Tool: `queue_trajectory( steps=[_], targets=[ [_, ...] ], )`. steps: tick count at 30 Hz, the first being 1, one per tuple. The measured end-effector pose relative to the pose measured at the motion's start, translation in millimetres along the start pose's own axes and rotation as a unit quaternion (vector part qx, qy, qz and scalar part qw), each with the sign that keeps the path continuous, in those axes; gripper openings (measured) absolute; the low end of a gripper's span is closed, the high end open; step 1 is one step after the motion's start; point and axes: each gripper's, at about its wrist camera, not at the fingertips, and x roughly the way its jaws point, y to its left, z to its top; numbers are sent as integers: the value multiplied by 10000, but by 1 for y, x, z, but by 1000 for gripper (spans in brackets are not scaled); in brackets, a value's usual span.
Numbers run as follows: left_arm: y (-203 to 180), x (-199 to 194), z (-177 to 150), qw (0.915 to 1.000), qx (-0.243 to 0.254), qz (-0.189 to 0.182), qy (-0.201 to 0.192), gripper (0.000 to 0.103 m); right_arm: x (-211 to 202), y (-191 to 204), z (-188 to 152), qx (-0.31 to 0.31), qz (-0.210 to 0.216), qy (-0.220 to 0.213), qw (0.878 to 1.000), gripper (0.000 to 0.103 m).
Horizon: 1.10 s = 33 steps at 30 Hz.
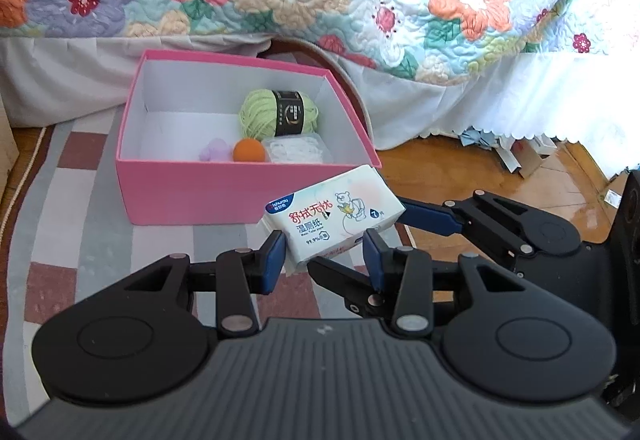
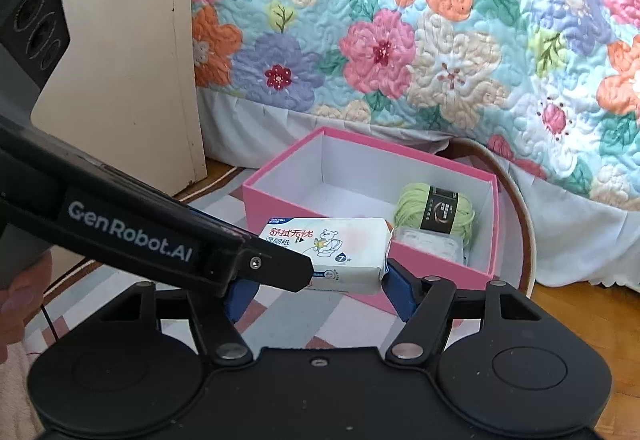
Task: Organize objects
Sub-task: 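Lift the wet-wipes pack with the left gripper toward the pink box, then lower the wet-wipes pack into the pink box and open the left gripper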
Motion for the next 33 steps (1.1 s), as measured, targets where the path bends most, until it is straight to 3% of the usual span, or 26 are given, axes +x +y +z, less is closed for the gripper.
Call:
queue_trajectory(
  steps=[12,21,26,33],
  targets=[
    [-3,-16,27,9998,96,151,-72,39,-2,-8,25,39,151,-8,9999,63],
    [-15,-21,42,9980,470,431,8,40,1,-16,32,112,399,102,9991,55],
    [-6,-11,61,9977,406,533,28,40,15,-25,44,94,452,125,9989,47],
    [5,29,94,9965,292,772,112,40,55,-47,67,-175,430,306,9985,44]
  ],
)
